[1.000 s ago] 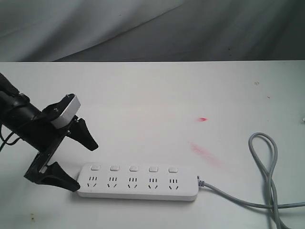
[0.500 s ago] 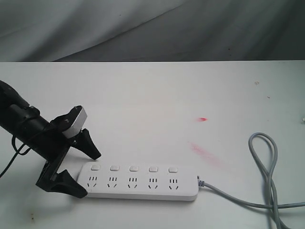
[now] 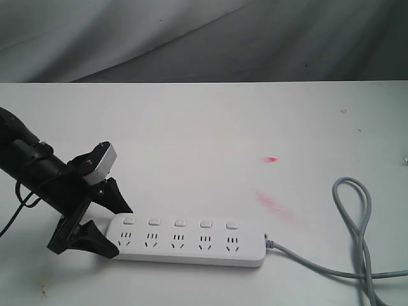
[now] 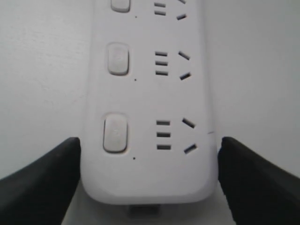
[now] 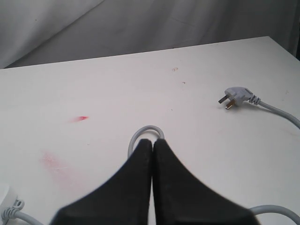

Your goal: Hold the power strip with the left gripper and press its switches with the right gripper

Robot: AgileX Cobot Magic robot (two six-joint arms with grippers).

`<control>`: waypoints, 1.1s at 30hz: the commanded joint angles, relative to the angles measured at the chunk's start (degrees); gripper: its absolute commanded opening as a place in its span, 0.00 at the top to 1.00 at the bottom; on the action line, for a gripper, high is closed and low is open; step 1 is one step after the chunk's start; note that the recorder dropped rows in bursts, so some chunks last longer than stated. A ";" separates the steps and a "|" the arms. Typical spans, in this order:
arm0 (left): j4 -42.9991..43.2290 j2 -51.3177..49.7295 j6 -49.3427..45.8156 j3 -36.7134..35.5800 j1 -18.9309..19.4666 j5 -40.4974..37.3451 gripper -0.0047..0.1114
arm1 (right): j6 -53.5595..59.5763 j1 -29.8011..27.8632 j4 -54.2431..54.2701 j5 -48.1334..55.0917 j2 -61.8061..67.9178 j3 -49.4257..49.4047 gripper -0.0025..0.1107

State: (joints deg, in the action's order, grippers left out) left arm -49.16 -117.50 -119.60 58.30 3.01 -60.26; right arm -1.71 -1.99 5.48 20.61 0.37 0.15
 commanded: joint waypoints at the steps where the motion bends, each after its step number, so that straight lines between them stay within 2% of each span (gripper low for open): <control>1: 2.02 -0.05 -0.37 -0.32 -0.25 0.35 0.96 | -0.21 -0.40 0.04 -0.75 -0.37 -0.15 0.98; 28: 2.02 -0.05 -0.37 -0.32 -0.25 0.35 0.96 | -0.23 -0.40 -0.98 -2.04 -0.37 -0.15 0.98; 30: 2.02 -0.05 -0.37 -0.32 -0.25 0.35 0.96 | -0.23 -0.40 -1.11 -10.47 -0.37 -0.15 0.98; 31: 2.02 -0.05 -0.37 -0.32 -0.25 0.35 0.96 | -0.23 -0.40 -1.11 -19.61 -0.37 -0.15 0.98; 33: 2.02 -0.05 -0.37 -0.32 -0.25 0.35 0.96 | -0.23 -0.40 -1.11 -29.65 -0.37 -0.15 0.98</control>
State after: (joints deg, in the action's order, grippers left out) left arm -48.89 -117.50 -119.60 58.30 3.01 -60.26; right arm -1.71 -1.99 5.25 1.17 0.37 0.15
